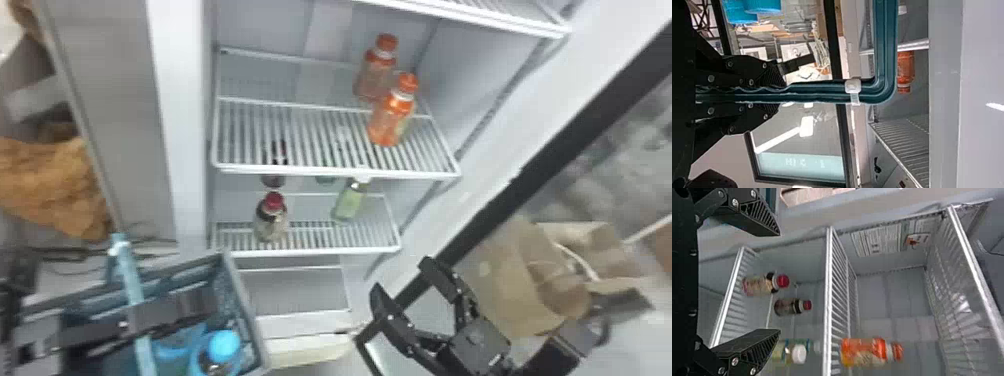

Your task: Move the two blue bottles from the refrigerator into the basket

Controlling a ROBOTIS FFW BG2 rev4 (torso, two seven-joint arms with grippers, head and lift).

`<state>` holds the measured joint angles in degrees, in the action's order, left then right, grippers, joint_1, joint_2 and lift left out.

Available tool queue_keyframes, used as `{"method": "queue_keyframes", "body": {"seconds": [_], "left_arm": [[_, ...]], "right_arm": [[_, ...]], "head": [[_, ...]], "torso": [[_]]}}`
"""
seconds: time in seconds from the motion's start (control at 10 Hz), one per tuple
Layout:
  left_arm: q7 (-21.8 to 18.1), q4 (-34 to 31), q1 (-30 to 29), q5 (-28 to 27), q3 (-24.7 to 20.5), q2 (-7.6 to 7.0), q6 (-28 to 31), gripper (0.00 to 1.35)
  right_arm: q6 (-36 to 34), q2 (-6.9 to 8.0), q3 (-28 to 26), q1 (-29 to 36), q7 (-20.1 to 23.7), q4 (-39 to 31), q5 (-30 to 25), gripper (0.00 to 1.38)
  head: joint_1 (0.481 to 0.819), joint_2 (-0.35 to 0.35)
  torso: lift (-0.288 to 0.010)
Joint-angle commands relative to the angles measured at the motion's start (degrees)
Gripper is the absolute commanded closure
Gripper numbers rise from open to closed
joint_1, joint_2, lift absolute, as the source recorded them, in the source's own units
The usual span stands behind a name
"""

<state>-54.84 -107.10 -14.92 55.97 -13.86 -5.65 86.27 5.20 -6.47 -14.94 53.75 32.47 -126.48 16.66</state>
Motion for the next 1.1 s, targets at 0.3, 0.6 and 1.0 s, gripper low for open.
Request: {"method": "queue_keyframes", "body": {"seconds": [0.3, 0.6, 1.0], "left_arm": [[0.0, -0.3, -1.0, 0.1, -1.2, 0.29, -0.2, 1.20], [0.0, -0.4, -1.3, 0.1, -1.8, 0.47, -0.4, 1.20], [0.0, -0.5, -1.5, 0.4, -2.6, 0.82, -0.8, 1.20]], "right_arm": [[8.4, 1.99, -5.5, 8.7, -0.6, -2.1, -1.2, 0.19], [11.5, 3.22, -8.0, 10.8, -0.5, 0.4, -2.5, 0.19], [14.2, 3.92, -9.3, 11.2, -0.1, 4.1, -2.5, 0.19]], "head": [[0.695, -0.350], [0.695, -0.350], [0.695, -0.350]], "torso": [[-0.010], [-0.010], [-0.010]]}}
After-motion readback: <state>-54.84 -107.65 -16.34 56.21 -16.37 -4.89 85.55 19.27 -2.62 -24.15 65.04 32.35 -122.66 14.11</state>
